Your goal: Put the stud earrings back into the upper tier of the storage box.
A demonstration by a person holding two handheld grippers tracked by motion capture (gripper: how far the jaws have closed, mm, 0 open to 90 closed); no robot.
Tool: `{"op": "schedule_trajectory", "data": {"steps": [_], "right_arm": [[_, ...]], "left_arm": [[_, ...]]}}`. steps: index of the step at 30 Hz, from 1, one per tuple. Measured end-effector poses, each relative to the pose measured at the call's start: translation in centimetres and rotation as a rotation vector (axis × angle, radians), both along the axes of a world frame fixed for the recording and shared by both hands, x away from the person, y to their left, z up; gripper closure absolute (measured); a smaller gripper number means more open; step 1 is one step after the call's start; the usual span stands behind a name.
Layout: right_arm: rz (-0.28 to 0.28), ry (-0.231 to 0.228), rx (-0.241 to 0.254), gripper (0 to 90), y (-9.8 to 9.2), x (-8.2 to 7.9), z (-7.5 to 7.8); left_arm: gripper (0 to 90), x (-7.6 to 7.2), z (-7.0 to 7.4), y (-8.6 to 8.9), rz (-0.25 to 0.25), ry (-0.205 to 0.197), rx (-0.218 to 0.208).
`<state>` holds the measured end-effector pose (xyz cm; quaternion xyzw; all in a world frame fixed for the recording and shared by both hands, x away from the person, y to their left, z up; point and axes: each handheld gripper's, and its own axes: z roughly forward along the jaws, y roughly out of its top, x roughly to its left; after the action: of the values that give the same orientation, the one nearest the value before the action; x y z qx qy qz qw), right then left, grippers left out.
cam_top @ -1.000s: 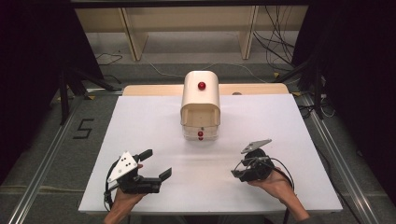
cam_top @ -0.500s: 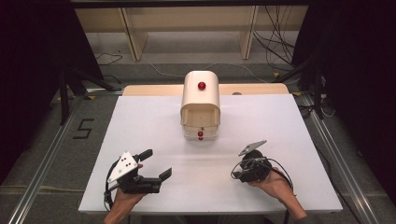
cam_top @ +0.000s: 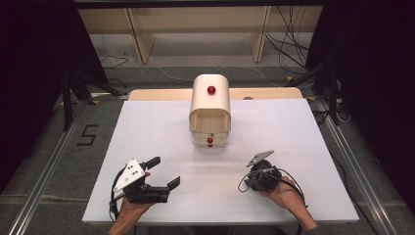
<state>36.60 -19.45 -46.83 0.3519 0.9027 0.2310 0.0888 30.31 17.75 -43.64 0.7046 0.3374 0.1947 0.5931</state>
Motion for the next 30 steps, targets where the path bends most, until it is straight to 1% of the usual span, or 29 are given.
{"op": "schedule_trajectory", "data": {"steps": [3, 6, 14, 17, 20, 23, 24, 27, 30], "right_arm": [[-0.004, 0.002, -0.001, 74.6, 0.0, 0.0, 0.0], [0.002, -0.001, -0.006, 78.9, 0.1, 0.0, 0.0], [0.009, -0.015, -0.022, 80.0, 0.4, -0.2, 0.1], [0.012, -0.002, -0.009, 80.1, 0.3, -0.2, 0.2], [0.012, -0.017, 0.007, 80.1, 0.1, -0.1, 0.7], [0.012, -0.034, 0.051, 80.1, -0.2, -0.1, 1.5], [0.014, -0.030, 0.093, 80.2, -0.3, -0.1, 1.8], [0.018, -0.025, 0.191, 80.1, -0.6, 0.0, 2.7], [0.030, -0.050, 0.257, 80.1, -0.4, 0.0, 4.0]], "left_arm": [[3.4, 0.0, 0.0, 0.0, -0.001, 0.000, 0.000], [3.4, 0.0, 0.0, 0.0, 0.000, 0.001, 0.000], [3.5, 0.0, 0.0, 0.0, 0.000, 0.001, 0.000], [3.5, 0.0, 0.0, 0.0, 0.001, 0.000, -0.002], [3.4, 0.0, 0.0, 0.0, 0.001, 0.001, -0.003], [3.4, 0.0, 0.0, 0.0, 0.000, 0.001, -0.002], [3.5, 0.0, 0.0, 0.0, 0.000, 0.001, -0.002], [3.4, 0.0, -0.1, -0.1, 0.001, 0.002, -0.001], [3.4, 0.0, -0.1, 0.0, 0.003, 0.002, -0.003]]}}
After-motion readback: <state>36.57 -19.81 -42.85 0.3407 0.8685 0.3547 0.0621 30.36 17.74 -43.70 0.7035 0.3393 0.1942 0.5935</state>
